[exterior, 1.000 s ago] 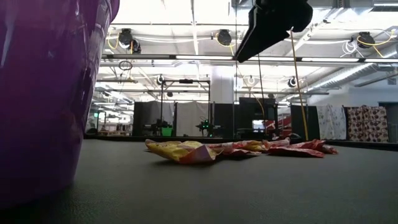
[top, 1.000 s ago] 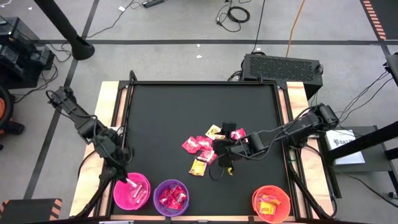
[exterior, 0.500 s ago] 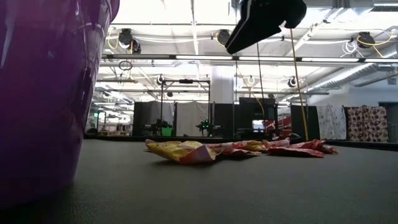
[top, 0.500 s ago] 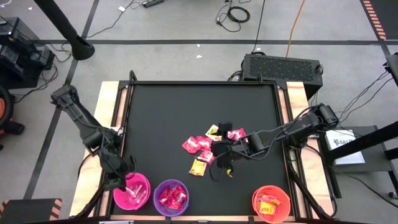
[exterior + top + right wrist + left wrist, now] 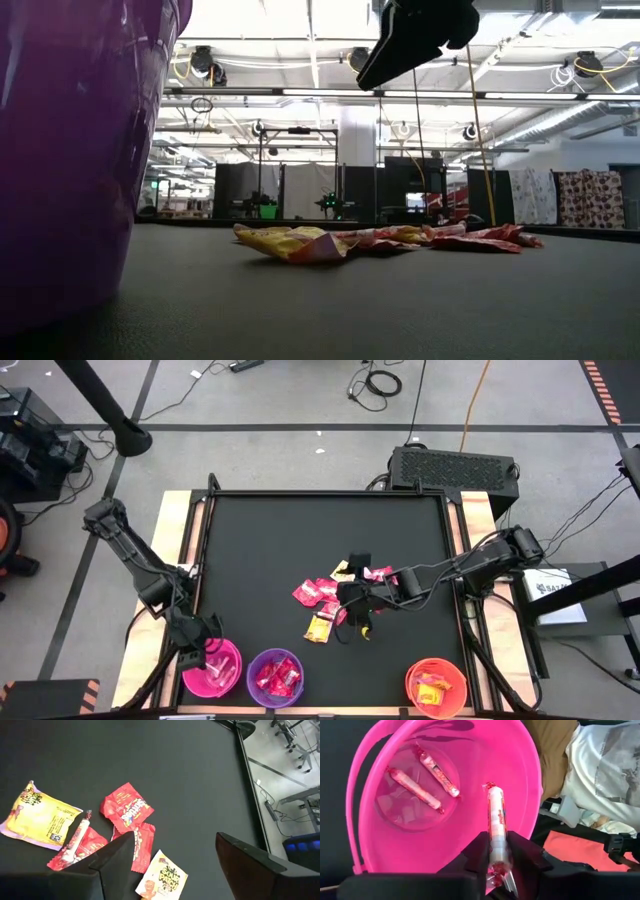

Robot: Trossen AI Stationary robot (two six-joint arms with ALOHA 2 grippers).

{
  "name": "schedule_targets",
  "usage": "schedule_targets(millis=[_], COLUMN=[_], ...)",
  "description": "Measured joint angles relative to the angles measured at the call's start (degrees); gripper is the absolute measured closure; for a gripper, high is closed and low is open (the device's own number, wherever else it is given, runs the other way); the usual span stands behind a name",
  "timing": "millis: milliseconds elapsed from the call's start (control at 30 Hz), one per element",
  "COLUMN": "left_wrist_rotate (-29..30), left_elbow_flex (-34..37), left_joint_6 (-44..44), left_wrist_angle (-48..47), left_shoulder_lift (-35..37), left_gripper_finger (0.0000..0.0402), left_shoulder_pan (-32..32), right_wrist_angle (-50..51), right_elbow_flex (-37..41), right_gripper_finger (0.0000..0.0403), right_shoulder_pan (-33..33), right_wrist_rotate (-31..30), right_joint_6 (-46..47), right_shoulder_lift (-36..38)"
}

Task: Sort candy by brand, put in halloween buckets
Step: Put the orange candy into the pink bucket, then put the yellow candy into the orange bucket

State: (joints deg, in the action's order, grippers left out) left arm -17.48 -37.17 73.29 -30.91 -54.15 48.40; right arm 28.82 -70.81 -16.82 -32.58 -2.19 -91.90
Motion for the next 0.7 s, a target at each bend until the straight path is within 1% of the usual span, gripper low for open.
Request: schedule_targets(millis=[267, 367, 500, 567, 633, 700], left_wrist_rotate=[0.03, -0.19, -0.87, -0.35, 1.71, 5.31], left_elbow_flex=[0.00, 0.00, -1.61, -3.67, -6.67, -10.31], left_joint_6=[4.21, 4.36, 3.74, 0.85, -3.40, -8.27], left_wrist_angle=[-1.34, -1.14, -1.79, -1.86, -3.38, -7.23], left_shoulder_lift=[0.02, 0.04, 0.13, 0.13, 0.16, 0.17], left_gripper_finger=[0.0241, 0.0219, 0.0213, 0.0213, 0.0213, 0.0213], left_shoulder_pan=[0.00, -0.01, -0.42, -0.54, -0.83, -1.66], right_wrist_angle=[-0.37, -0.37, -0.37, -0.37, -0.35, -0.12], right_elbow_flex=[0.00, 0.00, 0.00, 0.00, 0.00, 0.00], right_gripper_finger=[0.0133, 0.0133, 0.0133, 0.0133, 0.0133, 0.0137], right_shoulder_pan=[0.00, 0.00, 0.02, 0.16, 0.36, 0.39], right_wrist_rotate=[0.07, 0.07, -0.10, -0.15, -0.11, -0.10], right_joint_6=[0.04, 0.04, 0.04, 0.03, -0.29, -1.33], right_shoulder_lift=[0.00, 0.00, 0.00, 0.00, 0.00, 0.00])
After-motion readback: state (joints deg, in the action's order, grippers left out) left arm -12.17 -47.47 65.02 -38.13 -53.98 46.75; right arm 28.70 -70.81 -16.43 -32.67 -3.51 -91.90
